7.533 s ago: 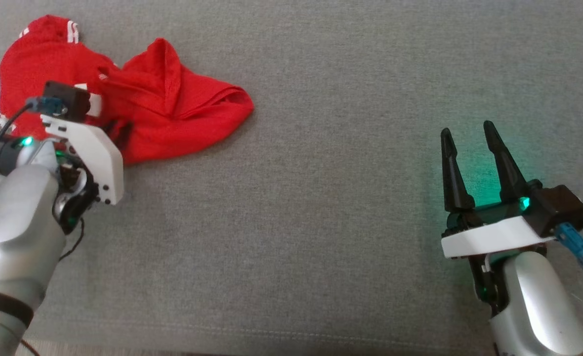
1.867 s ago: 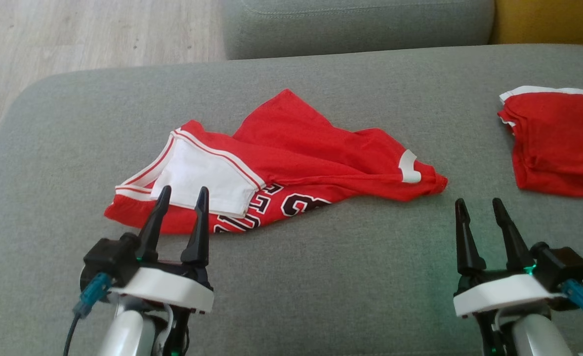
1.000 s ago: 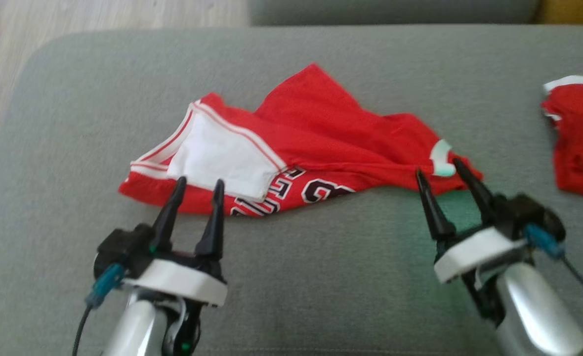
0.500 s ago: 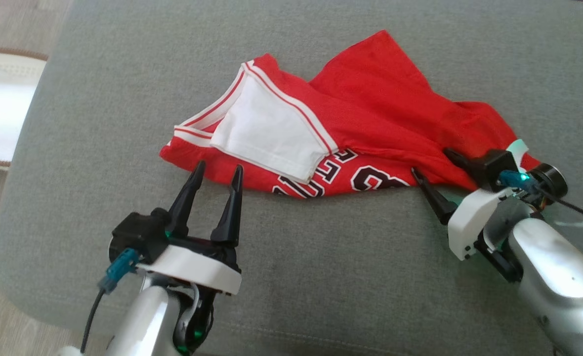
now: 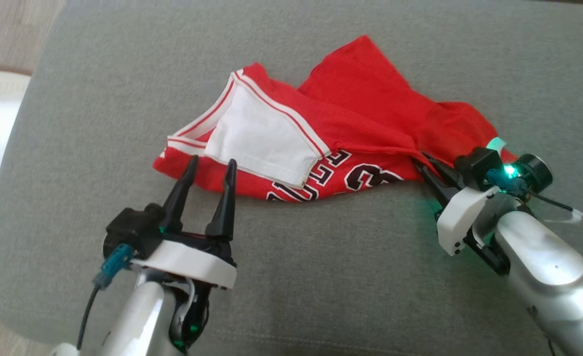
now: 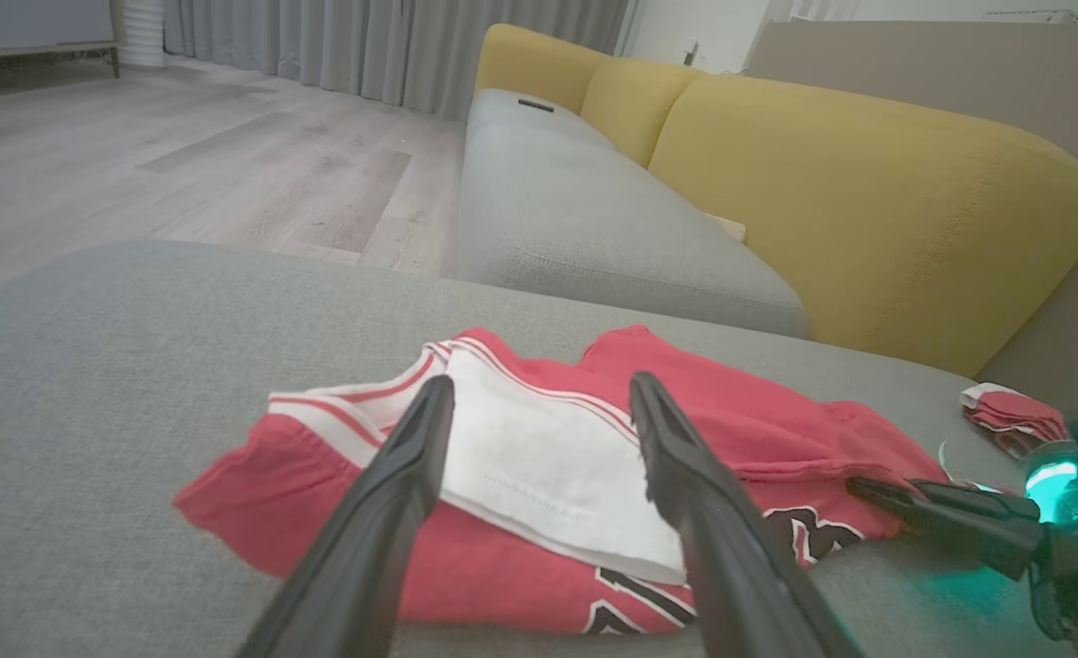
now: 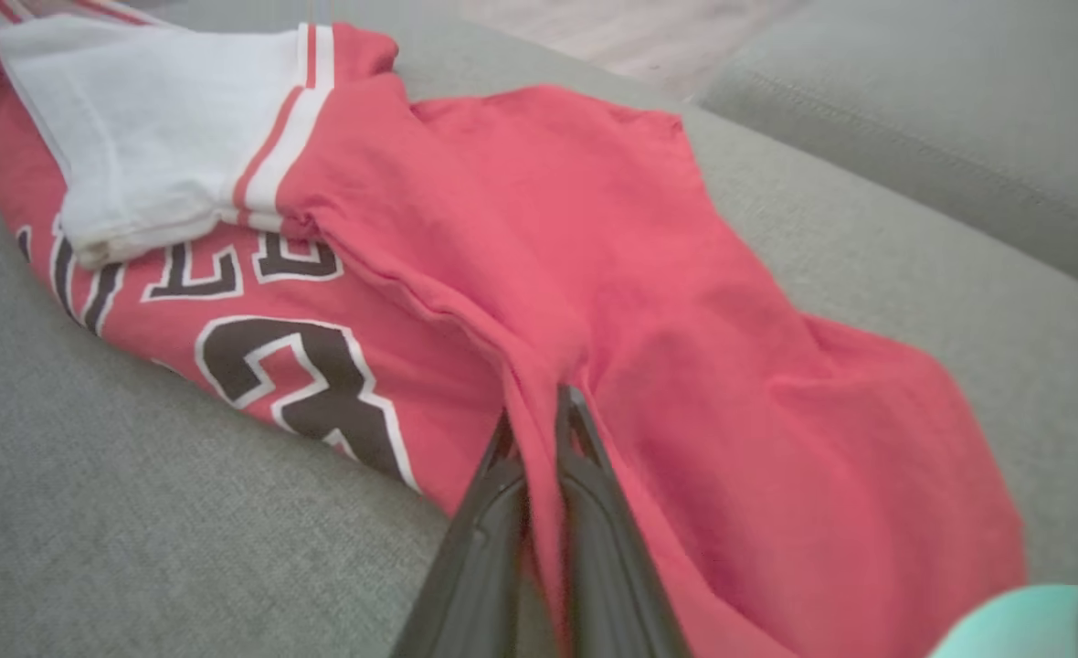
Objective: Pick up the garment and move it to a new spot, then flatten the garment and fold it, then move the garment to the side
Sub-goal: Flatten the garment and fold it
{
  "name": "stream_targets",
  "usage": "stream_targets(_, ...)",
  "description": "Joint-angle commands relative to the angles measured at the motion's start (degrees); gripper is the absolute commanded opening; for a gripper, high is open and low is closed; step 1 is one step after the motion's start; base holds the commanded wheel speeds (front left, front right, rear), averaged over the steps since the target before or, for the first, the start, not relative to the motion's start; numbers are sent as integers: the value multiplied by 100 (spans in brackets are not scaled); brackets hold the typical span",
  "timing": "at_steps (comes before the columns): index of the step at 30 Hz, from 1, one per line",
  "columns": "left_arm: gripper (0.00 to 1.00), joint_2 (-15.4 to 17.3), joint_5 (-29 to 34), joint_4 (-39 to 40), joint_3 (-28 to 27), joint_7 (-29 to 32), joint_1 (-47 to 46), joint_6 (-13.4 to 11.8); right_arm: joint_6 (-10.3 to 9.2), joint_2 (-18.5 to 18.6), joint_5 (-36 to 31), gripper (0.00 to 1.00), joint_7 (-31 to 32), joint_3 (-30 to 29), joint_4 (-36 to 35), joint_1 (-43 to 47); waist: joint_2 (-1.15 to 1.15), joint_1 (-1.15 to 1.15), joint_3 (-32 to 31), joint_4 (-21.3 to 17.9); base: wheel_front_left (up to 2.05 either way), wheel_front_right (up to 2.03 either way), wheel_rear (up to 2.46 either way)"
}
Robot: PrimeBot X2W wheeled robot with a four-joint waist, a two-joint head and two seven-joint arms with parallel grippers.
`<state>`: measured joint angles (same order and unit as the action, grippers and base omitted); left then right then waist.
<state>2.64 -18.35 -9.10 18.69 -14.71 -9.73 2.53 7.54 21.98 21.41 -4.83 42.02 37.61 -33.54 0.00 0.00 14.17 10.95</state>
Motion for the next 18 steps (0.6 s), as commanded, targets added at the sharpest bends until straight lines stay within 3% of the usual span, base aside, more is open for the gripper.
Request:
stream_targets(1,100,24,52,171,-261,-29,-152,-8,-5,-42,-127,0,-306,-50,-114,-159,0,0,-160,-129,0,0,0)
stream_targets(9,100,24,79,187,-355,-29,31,-4,-5,-136,-954,0,-907,-631,-548,2,0,0,-552,-359,0,0,0)
stream_targets(18,100,24,168,257,-492,-29,222,33,-5,-291,-2238,0,-1006,-1872,-2446,821,0,0,-909,-474,0,0,0)
